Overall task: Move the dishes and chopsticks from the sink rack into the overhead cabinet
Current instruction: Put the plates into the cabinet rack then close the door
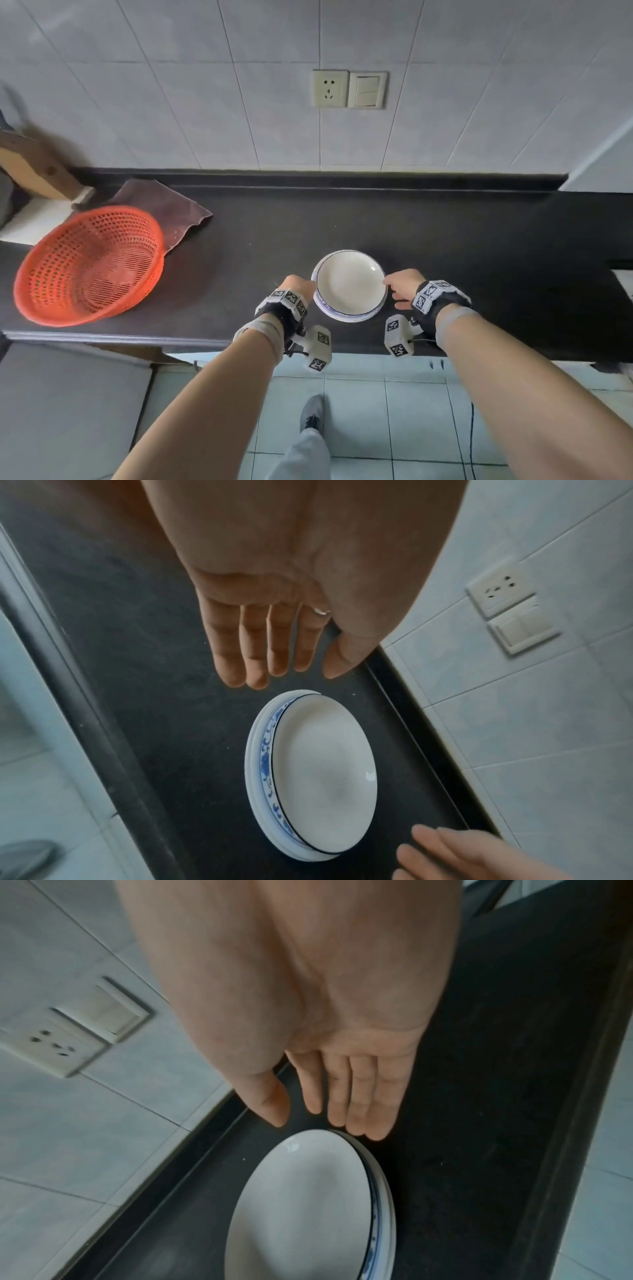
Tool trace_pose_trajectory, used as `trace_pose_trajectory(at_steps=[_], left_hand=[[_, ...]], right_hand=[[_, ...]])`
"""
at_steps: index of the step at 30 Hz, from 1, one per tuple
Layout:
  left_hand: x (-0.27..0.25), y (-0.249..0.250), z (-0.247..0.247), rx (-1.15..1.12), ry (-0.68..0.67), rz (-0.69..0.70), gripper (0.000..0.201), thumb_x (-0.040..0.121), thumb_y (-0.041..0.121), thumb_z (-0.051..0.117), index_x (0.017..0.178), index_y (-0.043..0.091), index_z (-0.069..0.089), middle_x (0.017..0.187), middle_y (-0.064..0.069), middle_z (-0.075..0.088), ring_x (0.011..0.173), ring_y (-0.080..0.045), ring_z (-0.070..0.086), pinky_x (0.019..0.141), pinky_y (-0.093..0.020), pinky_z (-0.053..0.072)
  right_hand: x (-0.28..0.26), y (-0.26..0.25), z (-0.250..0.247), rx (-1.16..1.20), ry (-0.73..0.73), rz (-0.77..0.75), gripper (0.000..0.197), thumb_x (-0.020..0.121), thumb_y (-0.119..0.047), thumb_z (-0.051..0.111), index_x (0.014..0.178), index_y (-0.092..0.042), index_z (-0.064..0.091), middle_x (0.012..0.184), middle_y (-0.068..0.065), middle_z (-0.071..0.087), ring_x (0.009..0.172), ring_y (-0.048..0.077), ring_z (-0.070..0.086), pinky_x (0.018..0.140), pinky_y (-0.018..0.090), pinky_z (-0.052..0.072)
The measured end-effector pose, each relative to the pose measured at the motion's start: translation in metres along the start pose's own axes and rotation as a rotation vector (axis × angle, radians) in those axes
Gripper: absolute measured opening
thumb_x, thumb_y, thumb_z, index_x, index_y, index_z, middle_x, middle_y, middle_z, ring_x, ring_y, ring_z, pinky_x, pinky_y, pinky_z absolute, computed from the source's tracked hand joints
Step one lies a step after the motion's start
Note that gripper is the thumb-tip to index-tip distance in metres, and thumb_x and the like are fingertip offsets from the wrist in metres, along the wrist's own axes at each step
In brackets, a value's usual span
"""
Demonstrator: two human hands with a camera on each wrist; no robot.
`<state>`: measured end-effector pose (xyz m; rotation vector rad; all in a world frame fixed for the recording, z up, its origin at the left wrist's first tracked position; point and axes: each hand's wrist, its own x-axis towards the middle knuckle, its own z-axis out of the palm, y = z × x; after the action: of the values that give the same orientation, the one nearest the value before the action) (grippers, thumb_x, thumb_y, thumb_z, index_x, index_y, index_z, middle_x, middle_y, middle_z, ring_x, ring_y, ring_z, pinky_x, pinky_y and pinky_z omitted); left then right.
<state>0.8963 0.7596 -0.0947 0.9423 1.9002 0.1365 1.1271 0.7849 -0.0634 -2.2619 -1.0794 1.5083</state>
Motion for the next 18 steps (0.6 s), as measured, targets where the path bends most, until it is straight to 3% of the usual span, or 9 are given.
trace_pose_trajectory(at_steps=[3, 5, 7, 8, 9, 11, 13, 15, 18], left_hand=[[0.023, 0.007, 0.002, 0.022, -0.013, 0.035, 0.039, 0.093, 0.026, 0.05, 0.119, 0.001, 0.068, 0.094, -0.008, 0.059, 0.084, -0.028, 0.058, 0.09, -0.038, 0.056], [0.031, 0.011, 0.005, 0.029, -0.03, 0.024, 0.038, 0.096, 0.021, 0.051, 0.124, -0.001, 0.063, 0.096, -0.01, 0.056, 0.085, -0.028, 0.053, 0.089, -0.038, 0.054], [0.038, 0.012, 0.011, 0.02, -0.074, 0.005, 0.035, 0.092, 0.022, 0.052, 0.118, 0.001, 0.062, 0.086, -0.011, 0.061, 0.076, -0.028, 0.055, 0.077, -0.036, 0.053], [0.044, 0.011, 0.016, 0.002, -0.098, -0.001, 0.035, 0.091, 0.023, 0.052, 0.117, 0.001, 0.06, 0.086, -0.014, 0.064, 0.071, -0.027, 0.054, 0.07, -0.034, 0.05], [0.051, 0.01, 0.022, -0.028, -0.112, -0.011, 0.04, 0.091, 0.025, 0.052, 0.122, 0.0, 0.057, 0.101, -0.019, 0.068, 0.073, -0.028, 0.057, 0.069, -0.034, 0.049], [0.066, 0.01, 0.032, -0.075, -0.087, -0.018, 0.049, 0.094, 0.032, 0.051, 0.131, -0.001, 0.051, 0.117, -0.023, 0.066, 0.098, -0.037, 0.065, 0.084, -0.044, 0.053], [0.08, 0.011, 0.038, -0.112, -0.03, -0.021, 0.055, 0.099, 0.041, 0.044, 0.133, -0.002, 0.051, 0.128, -0.025, 0.061, 0.116, -0.041, 0.062, 0.099, -0.048, 0.052], [0.087, 0.014, 0.041, -0.153, -0.013, -0.039, 0.066, 0.097, 0.052, 0.036, 0.134, 0.0, 0.054, 0.131, -0.023, 0.061, 0.12, -0.041, 0.06, 0.103, -0.048, 0.05], [0.101, 0.006, 0.048, -0.149, -0.016, -0.089, 0.087, 0.074, 0.062, 0.026, 0.131, 0.004, 0.057, 0.125, -0.021, 0.065, 0.115, -0.042, 0.062, 0.103, -0.053, 0.048]], right_hand=[[0.023, 0.003, 0.015, -0.051, -0.022, 0.047, 0.04, 0.09, -0.022, 0.063, 0.124, -0.001, 0.058, 0.121, 0.017, 0.059, 0.106, 0.032, 0.057, 0.099, 0.051, 0.052], [0.037, 0.007, 0.022, -0.094, -0.024, 0.05, 0.059, 0.09, -0.027, 0.064, 0.141, -0.003, 0.047, 0.137, 0.017, 0.052, 0.118, 0.033, 0.053, 0.104, 0.049, 0.048], [0.047, 0.011, 0.028, -0.081, -0.027, 0.056, 0.066, 0.091, -0.027, 0.065, 0.147, -0.004, 0.039, 0.143, 0.016, 0.048, 0.124, 0.033, 0.05, 0.106, 0.049, 0.046], [0.053, 0.014, 0.031, -0.048, -0.033, 0.064, 0.066, 0.091, -0.026, 0.065, 0.147, -0.004, 0.038, 0.143, 0.016, 0.048, 0.128, 0.034, 0.049, 0.106, 0.05, 0.045], [0.056, 0.016, 0.034, -0.018, -0.043, 0.076, 0.061, 0.092, -0.024, 0.065, 0.144, -0.005, 0.04, 0.139, 0.015, 0.051, 0.127, 0.035, 0.051, 0.104, 0.052, 0.047], [0.064, 0.019, 0.038, 0.01, -0.046, 0.08, 0.043, 0.092, -0.021, 0.064, 0.131, -0.006, 0.052, 0.126, 0.014, 0.06, 0.114, 0.035, 0.058, 0.097, 0.052, 0.053], [0.077, 0.021, 0.041, 0.012, -0.023, 0.043, 0.037, 0.092, -0.018, 0.065, 0.126, -0.006, 0.058, 0.121, 0.017, 0.064, 0.102, 0.033, 0.061, 0.09, 0.051, 0.057], [0.093, 0.025, 0.044, 0.028, -0.011, 0.016, 0.039, 0.088, -0.01, 0.068, 0.126, -0.004, 0.058, 0.119, 0.019, 0.066, 0.101, 0.036, 0.064, 0.087, 0.052, 0.057], [0.109, 0.037, 0.047, -0.024, -0.006, -0.001, 0.04, 0.082, -0.001, 0.06, 0.122, -0.005, 0.058, 0.114, 0.018, 0.068, 0.102, 0.04, 0.066, 0.085, 0.055, 0.058]])
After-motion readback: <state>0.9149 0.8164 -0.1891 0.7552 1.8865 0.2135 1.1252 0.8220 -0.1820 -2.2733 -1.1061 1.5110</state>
